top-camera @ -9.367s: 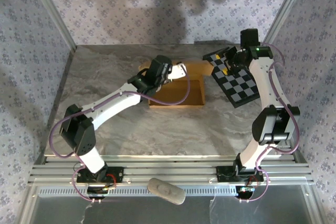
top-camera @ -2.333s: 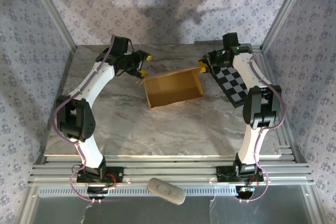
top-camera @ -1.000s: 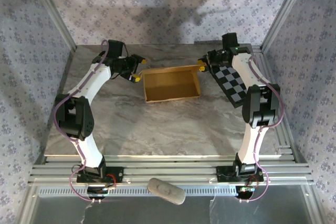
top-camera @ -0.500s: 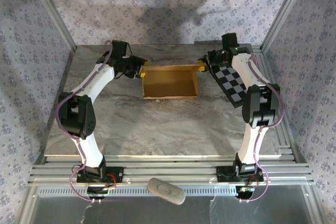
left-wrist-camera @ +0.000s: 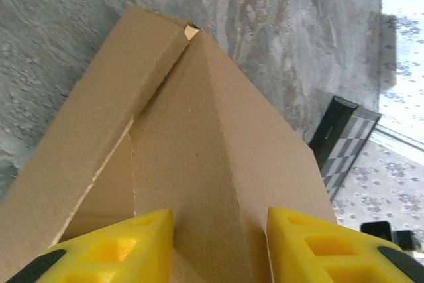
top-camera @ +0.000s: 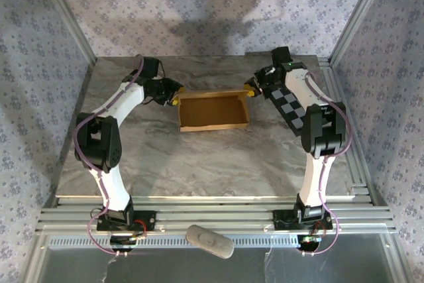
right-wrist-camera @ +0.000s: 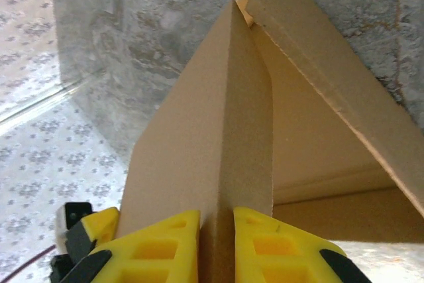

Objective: Fold the paper box

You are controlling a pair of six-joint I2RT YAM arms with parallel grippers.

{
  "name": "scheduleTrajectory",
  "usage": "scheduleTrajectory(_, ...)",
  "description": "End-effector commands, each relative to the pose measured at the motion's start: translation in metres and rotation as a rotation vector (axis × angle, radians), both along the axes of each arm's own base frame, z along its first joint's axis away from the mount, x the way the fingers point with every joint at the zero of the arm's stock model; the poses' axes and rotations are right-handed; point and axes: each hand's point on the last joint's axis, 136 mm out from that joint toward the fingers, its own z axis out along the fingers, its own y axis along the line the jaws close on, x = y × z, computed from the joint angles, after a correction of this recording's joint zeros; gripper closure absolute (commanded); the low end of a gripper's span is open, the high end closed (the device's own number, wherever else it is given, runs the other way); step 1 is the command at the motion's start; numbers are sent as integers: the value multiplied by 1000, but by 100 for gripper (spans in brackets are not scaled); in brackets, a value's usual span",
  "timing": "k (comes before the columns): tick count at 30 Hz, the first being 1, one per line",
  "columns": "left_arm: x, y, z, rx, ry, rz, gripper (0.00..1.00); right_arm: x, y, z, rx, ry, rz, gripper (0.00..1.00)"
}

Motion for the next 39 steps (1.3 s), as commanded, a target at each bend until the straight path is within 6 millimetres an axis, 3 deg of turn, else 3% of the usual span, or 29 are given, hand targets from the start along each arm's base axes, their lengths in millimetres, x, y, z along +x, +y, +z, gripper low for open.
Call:
scheduleTrajectory(1, -6, 6, -11, 77, -12, -53, 59, -15, 4, -12, -59, 6, 88, 100)
scheduleTrajectory(15, -33, 19, -27, 206, -26, -99, 59, -33, -1, -27, -216, -49, 176, 100)
scheduleTrajectory(22, -45, 35, -7, 310, -66, -72, 56, -43, -6, -43, -292, -58, 243, 100)
scheduleTrajectory(27, -66, 39, -1, 369, -44, -106, 53, -52, -10, -53, -355, -60, 303, 100)
scheduleTrajectory(39, -128, 28, -33, 425, 52, -193, 57, -74, -19, -71, -505, -50, 400, 99)
